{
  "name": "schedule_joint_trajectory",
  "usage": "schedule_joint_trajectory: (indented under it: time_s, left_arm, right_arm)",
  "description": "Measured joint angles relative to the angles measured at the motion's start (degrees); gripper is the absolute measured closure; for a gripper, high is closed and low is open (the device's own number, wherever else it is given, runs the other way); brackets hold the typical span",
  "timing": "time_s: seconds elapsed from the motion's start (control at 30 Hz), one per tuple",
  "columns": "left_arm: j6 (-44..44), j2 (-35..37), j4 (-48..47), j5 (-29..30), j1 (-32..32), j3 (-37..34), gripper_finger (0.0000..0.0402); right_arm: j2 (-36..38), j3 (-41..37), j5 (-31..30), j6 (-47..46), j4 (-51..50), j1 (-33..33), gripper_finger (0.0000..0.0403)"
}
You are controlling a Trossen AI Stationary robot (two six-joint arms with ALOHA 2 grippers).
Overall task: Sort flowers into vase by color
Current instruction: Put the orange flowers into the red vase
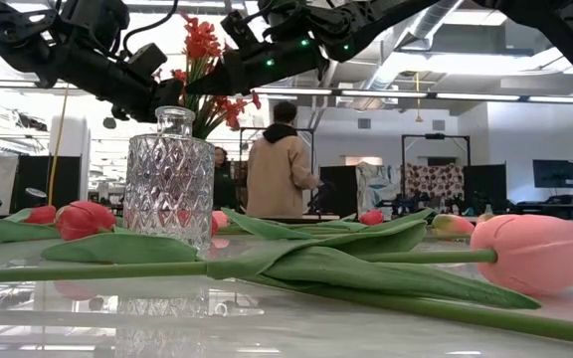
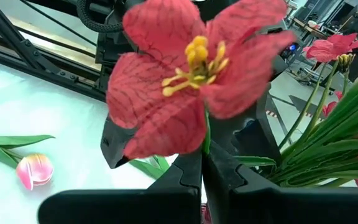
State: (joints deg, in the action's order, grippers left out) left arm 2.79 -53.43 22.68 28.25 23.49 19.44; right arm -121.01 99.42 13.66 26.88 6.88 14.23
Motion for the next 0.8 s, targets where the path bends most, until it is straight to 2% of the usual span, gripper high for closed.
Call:
schedule_joint_trajectory:
  time_s: [0.23, 0.4, 0.53, 0.67, 0.8]
  left_arm:
    - [0.0, 0.0, 0.3, -0.5, 0.0, 0.0, 0.0391]
    - [0.0, 0.0, 0.4, -0.5, 0.0, 0.0, 0.0396]
    - [0.0, 0.3, 1.0, -0.5, 0.0, 0.0, 0.0399]
    - [-0.6, 1.1, 1.0, -0.6, 0.0, 0.0, 0.0400]
    - [-1.4, 1.8, 2.6, -0.8, 0.0, -1.1, 0.0401]
  right_arm:
    - [0.0, 0.0, 0.0, -0.7, -0.2, 0.0, 0.0341]
    - [0.0, 0.0, 0.0, -2.0, -1.3, 0.1, 0.0290]
    - [0.5, -0.1, -3.1, -4.2, -3.7, 0.1, 0.0230]
    - [2.0, -0.1, -3.1, -4.7, -8.3, 0.7, 0.0176]
    - [3.8, -0.1, -2.9, -6.6, -13.1, 1.5, 0.0153]
